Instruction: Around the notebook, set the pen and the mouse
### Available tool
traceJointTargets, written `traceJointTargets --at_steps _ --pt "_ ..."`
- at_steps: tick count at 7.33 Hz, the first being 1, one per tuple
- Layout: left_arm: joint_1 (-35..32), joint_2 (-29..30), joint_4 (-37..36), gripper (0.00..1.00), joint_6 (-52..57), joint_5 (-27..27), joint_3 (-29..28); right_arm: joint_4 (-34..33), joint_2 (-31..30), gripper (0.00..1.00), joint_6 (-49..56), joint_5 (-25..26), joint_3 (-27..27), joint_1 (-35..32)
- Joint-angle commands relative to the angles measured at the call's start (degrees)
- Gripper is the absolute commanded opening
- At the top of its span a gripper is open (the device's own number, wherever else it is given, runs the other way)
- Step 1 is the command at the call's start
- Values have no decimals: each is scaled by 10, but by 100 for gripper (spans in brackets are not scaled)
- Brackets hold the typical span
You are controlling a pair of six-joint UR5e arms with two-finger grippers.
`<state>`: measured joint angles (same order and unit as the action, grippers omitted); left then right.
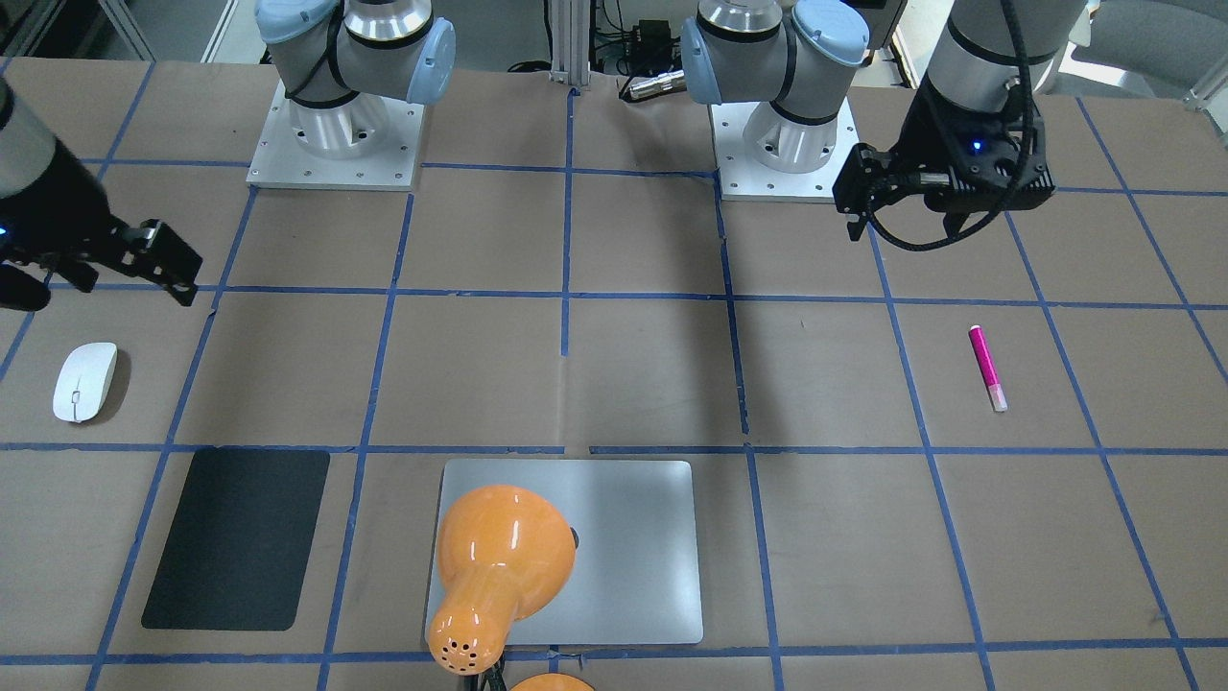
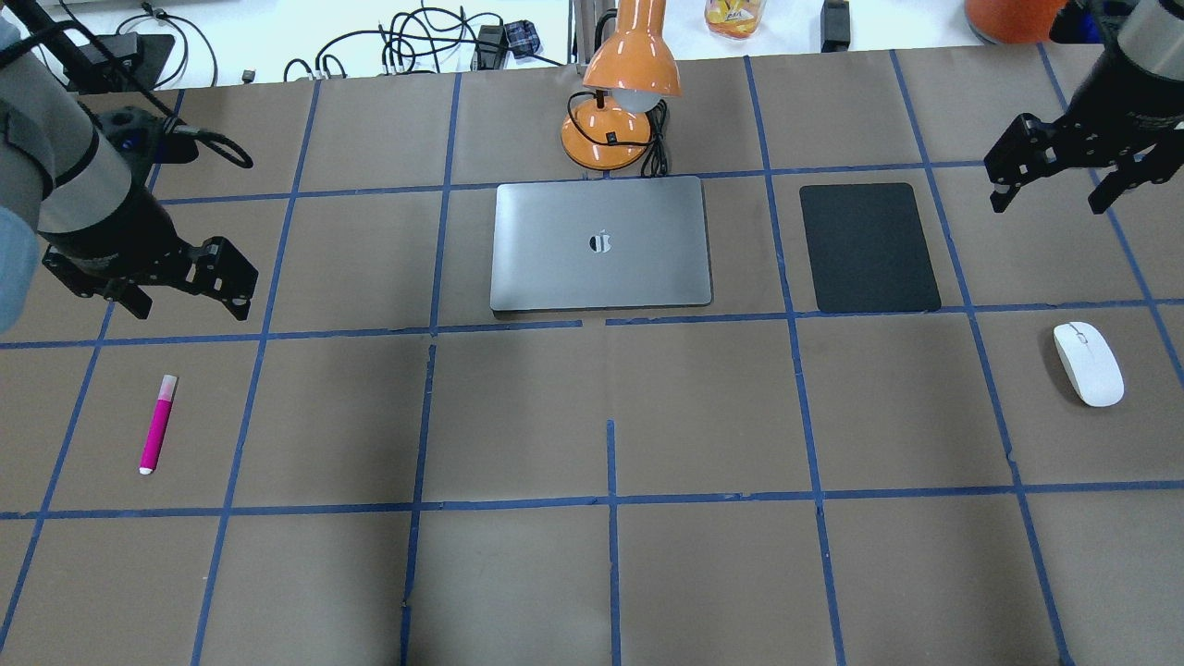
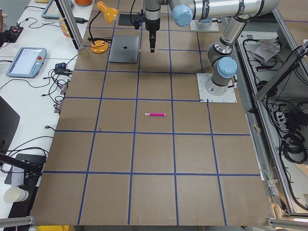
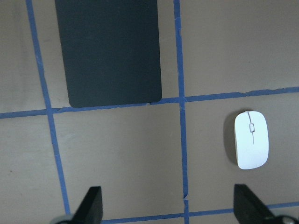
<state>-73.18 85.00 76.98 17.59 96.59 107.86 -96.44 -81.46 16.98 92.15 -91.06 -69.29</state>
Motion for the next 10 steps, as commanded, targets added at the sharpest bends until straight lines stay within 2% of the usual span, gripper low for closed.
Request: traceJointTargets --at_steps 1,2,3,5,7,10 --pt "72 17 -184 100 133 -1 122 -55 46 100 105 1 -1 57" --pt "100 29 -258 100 162 -4 168 -56 64 100 146 -4 -1 90" --pt "121 43 -320 100 203 -41 193 -73 77 100 171 0 -1 112" --pt "201 85 -334 100 291 -93 204 -86 92 100 233 -6 -29 168" --pt "225 131 -341 100 322 -89 195 -165 97 100 233 -1 -95 175" --pt "226 198 -455 100 321 -70 195 -299 97 100 232 0 -198 173"
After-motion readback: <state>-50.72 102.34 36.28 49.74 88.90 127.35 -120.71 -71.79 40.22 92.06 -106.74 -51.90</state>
